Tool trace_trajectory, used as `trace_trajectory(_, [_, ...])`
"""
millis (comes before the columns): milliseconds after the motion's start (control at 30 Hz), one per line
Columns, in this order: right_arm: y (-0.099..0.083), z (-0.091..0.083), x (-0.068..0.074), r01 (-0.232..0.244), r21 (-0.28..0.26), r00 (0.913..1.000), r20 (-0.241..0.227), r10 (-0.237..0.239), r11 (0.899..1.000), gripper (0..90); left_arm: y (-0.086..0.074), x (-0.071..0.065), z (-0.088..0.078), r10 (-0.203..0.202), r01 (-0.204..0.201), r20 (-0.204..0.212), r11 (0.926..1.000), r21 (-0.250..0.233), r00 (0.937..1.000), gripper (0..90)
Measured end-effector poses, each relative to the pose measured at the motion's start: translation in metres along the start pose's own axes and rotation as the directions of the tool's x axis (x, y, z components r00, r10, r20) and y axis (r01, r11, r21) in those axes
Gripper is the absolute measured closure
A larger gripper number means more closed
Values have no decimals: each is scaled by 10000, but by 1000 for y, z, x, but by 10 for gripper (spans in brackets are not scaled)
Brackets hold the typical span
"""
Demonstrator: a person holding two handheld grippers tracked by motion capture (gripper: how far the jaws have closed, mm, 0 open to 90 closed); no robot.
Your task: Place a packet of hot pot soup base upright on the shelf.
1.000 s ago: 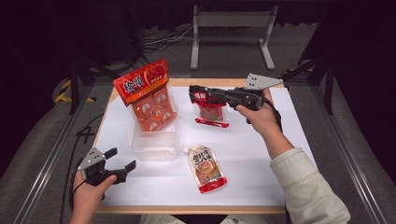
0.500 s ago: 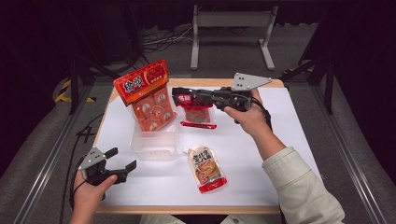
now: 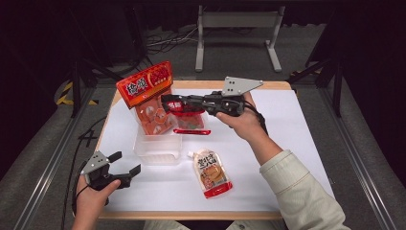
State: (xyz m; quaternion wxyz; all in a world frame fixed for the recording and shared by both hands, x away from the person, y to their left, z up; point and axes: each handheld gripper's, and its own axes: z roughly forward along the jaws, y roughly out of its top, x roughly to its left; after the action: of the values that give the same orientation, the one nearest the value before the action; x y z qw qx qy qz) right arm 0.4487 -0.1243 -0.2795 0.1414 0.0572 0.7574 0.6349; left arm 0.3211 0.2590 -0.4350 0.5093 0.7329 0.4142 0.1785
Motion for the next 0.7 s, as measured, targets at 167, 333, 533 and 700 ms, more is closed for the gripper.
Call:
trace_trajectory(167, [1, 9, 2, 88, 26, 9999, -71, -88, 10000, 876, 0, 0, 0, 11, -11, -6, 10000, 51, 10000, 78])
trace_trajectory(333, [-1, 21, 2, 49, 81, 9999, -153, -47, 10000, 876, 0, 0, 2, 5, -5, 25, 10000, 55, 10000, 78])
trace_trajectory(533, [-6, 35, 2, 34, 136, 9997, -246, -31, 9999, 876, 0, 0, 2, 0, 0, 57, 10000, 36, 10000, 78])
trace_trajectory(700, [-13, 47, 2, 16, 278, 9995, -331, -7, 9996, 876, -1, 1, 2, 32, -32, 64, 10000, 39, 10000, 78])
